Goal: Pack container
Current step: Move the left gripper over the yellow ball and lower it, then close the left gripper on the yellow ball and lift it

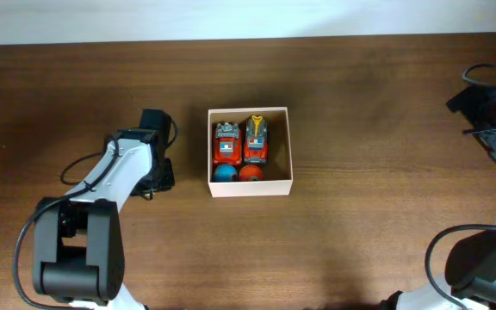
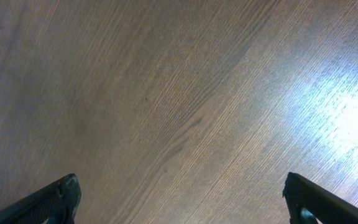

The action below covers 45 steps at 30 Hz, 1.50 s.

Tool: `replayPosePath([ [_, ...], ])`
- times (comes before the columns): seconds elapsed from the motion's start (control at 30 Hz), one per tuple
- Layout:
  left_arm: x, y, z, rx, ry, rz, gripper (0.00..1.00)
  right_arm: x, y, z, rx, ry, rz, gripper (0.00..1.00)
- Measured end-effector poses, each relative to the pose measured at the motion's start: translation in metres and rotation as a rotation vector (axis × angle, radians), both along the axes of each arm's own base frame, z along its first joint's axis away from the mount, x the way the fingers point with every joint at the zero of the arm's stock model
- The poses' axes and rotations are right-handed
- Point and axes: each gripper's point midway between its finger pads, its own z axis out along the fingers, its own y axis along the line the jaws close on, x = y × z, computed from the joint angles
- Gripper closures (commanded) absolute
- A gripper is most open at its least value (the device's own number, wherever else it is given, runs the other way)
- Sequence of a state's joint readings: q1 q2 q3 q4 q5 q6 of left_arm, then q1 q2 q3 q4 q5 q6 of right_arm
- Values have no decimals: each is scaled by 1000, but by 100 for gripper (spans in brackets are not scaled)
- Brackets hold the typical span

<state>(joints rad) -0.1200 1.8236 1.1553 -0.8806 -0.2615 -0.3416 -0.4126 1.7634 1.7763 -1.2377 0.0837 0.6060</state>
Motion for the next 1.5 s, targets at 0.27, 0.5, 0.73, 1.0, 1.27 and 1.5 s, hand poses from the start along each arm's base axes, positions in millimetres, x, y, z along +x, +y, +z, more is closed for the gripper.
replayPosePath([
  [0.27,9,-8,-1,-49,-35,-2,58,0,0,0,0,0,0,1],
  [0.5,18,-17,9,-100,-50,-1,60,0,0,0,0,0,0,1],
  [0.73,32,-20,21,-116,-89,-4,60,0,0,0,0,0,0,1],
  [1.0,29,-20,20,-116,-78,-4,56,0,0,0,0,0,0,1],
  [1.27,41,-21,22,-120,-127,-7,55,0,0,0,0,0,1,1],
  [1.5,53,-23,24,-127,-179,-9,56,0,0,0,0,0,1,1],
])
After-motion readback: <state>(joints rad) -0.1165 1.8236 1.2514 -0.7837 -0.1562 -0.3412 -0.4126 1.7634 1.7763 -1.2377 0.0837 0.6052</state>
